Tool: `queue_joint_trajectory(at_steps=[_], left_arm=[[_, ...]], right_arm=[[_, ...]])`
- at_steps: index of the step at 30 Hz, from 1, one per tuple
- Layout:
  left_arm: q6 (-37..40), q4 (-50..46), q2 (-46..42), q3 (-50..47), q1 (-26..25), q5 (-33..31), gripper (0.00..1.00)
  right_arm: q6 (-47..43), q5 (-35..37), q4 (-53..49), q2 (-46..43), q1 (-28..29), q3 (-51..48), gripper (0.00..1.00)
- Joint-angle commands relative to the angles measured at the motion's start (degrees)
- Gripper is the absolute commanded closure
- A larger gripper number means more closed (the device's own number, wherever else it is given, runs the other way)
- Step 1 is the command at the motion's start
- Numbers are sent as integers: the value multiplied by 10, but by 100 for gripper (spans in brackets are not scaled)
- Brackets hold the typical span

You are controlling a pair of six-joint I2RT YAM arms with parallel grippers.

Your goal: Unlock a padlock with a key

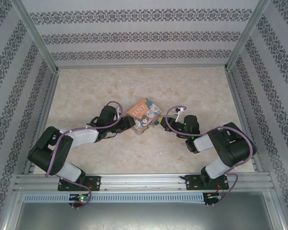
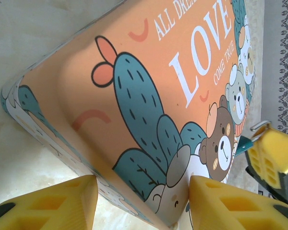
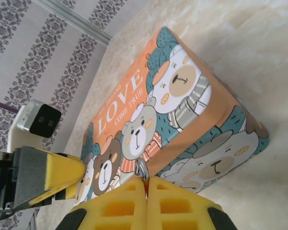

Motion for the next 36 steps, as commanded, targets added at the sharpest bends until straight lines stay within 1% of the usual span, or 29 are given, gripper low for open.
queue_joint_trajectory(at_steps=[1,11,15,18,24,29,32,36], left_arm=[[18,-59,15,3,5,-10,48],[56,-84,68,76,38,9,48],[72,-98,95,116,51,18,48],[87,-112,114,148,60,19,48],[107,-129,150,195,77,24,47],[118,-142,166,225,85,27,44],[127,-150,163,235,86,34,42],[143,-159,130,231,86,28,37]], right_arm=[[-25,7,-48,-45,-6,-5,100],[-111,1,-316,-243,-7,23,100],[-135,-18,-416,-305,-6,38,100],[-140,-32,-466,-337,-2,38,100],[-147,-33,-553,-383,14,57,100],[-147,-32,-609,-409,23,60,100],[-149,-37,-649,-419,28,64,100],[-145,-36,-686,-431,34,63,100]])
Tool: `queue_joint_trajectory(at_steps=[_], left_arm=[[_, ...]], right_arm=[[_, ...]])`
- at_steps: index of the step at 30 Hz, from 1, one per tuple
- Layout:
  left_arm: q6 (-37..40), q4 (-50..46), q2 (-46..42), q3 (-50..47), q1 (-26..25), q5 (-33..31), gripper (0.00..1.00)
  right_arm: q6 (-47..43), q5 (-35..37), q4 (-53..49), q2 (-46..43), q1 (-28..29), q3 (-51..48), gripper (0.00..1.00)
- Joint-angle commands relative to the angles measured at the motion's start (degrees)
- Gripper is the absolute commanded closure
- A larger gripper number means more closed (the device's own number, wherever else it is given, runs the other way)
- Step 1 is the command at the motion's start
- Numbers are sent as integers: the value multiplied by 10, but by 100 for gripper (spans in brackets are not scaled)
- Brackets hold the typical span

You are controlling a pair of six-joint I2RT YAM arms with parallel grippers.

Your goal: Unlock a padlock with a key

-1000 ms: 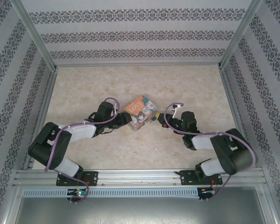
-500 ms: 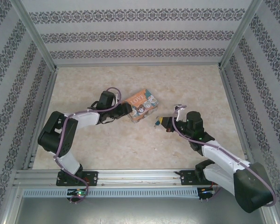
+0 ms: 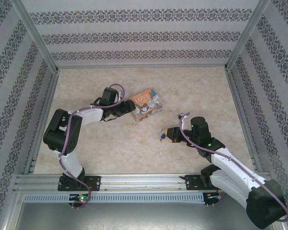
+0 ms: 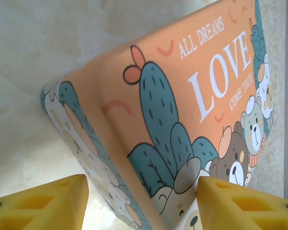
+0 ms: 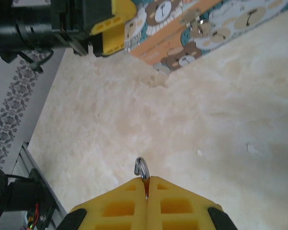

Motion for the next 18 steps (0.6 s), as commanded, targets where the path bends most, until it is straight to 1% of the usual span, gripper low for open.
queue_joint_trajectory(at_steps=[1,5,9,15,18], left_arm=[[31,-35,-38,3,7,-5,36],[49,-56,-89,-8,7,-9,33],[55,-68,-167,-41,7,-20,33],[83,-128,-308,-92,7,-76,29],[95,-150,-386,-123,7,-108,26]], right_arm=[[-5,-10,-54,-14,9,17,100],[4,-11,-83,-17,15,23,100],[10,-16,-96,-20,23,23,100],[13,-7,-129,-26,37,29,100],[13,-2,-145,-29,43,30,100]])
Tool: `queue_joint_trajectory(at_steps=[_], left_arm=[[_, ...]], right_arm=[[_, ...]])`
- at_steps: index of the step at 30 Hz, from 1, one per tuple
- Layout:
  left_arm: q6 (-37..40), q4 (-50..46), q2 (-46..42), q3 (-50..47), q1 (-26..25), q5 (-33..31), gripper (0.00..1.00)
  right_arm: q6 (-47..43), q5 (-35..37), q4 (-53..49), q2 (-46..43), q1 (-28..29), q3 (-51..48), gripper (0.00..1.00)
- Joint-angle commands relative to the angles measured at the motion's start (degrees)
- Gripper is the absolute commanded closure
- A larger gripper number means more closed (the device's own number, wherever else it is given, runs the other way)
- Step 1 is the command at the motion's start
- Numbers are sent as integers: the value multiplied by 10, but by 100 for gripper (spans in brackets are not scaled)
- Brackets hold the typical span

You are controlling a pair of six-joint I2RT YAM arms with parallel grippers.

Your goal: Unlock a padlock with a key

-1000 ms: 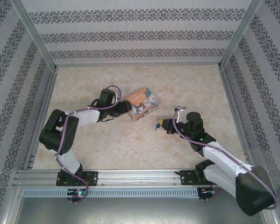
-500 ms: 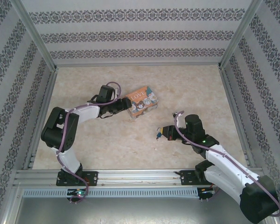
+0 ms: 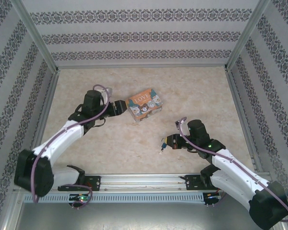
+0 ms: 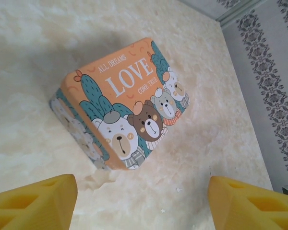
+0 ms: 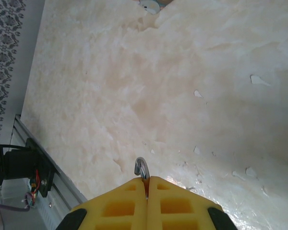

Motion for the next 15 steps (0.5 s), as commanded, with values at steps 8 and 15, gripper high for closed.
queue_joint_trajectory(at_steps=[8,15], left_arm=[[26,-56,-242,-112,8,-132,18],[32,-45,-329,-154,9,-167,9]], right_arm=[[26,20,-42,-15,32,18,100],[42,37,-57,-5,54,16,100]])
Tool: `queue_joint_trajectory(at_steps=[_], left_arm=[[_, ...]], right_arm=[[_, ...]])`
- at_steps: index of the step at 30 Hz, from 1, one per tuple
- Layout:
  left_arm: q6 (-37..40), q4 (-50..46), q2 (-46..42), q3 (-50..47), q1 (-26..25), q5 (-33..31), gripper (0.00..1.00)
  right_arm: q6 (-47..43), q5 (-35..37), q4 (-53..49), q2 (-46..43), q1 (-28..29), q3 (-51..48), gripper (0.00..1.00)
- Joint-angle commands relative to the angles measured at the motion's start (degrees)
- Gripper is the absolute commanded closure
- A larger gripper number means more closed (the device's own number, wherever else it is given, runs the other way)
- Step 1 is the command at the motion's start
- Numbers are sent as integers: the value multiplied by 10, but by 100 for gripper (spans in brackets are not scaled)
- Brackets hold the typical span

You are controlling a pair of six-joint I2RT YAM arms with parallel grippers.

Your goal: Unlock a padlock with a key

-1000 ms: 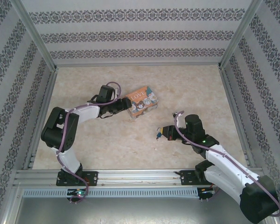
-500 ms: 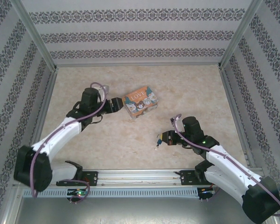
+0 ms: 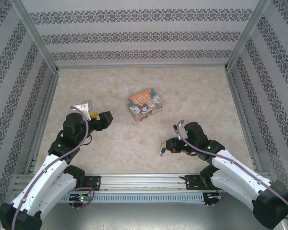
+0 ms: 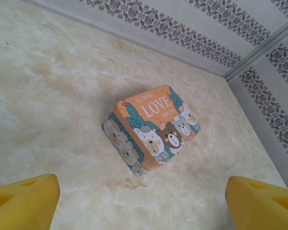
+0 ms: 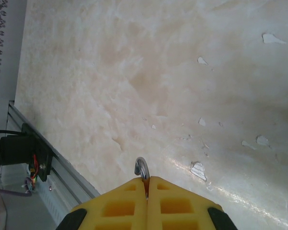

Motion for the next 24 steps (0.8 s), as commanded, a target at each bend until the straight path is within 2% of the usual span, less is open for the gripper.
queue_joint_trajectory(at_steps=[1,24], left_arm=[[13,-2,-19,-11,8,-31,8],[21,12,-17,-23,9,-39,3]], right_arm=[[15,19,-15,3,11,12,100],[13,52,12,76,29,8,100]])
